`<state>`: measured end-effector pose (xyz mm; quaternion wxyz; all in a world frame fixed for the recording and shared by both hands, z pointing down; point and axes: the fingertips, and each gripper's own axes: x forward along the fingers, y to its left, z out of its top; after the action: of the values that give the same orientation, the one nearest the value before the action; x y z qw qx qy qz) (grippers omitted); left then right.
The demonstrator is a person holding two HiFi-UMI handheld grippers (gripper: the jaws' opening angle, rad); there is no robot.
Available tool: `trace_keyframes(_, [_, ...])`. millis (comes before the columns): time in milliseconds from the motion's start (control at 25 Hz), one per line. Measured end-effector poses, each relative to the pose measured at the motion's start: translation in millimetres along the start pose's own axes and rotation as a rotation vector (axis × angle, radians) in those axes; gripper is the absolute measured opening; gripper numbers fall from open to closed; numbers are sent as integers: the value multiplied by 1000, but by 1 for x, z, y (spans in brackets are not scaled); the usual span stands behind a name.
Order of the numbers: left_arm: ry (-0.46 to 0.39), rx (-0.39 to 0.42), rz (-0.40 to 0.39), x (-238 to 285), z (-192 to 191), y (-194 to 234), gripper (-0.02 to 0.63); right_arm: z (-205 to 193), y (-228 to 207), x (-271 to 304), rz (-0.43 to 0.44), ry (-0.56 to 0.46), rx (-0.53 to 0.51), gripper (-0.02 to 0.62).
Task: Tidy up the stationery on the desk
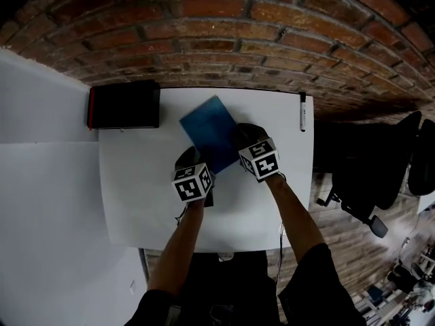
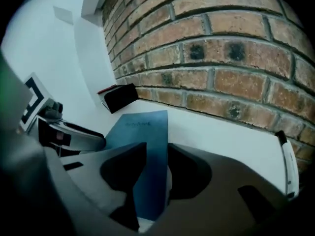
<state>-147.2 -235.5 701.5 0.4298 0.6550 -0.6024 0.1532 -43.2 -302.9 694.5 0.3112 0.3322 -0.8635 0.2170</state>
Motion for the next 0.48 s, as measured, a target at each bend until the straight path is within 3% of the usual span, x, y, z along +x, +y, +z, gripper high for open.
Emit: trace_keyframes(480, [-7, -59, 23, 3, 0, -5, 176, -9, 1, 4, 66, 46, 120, 138])
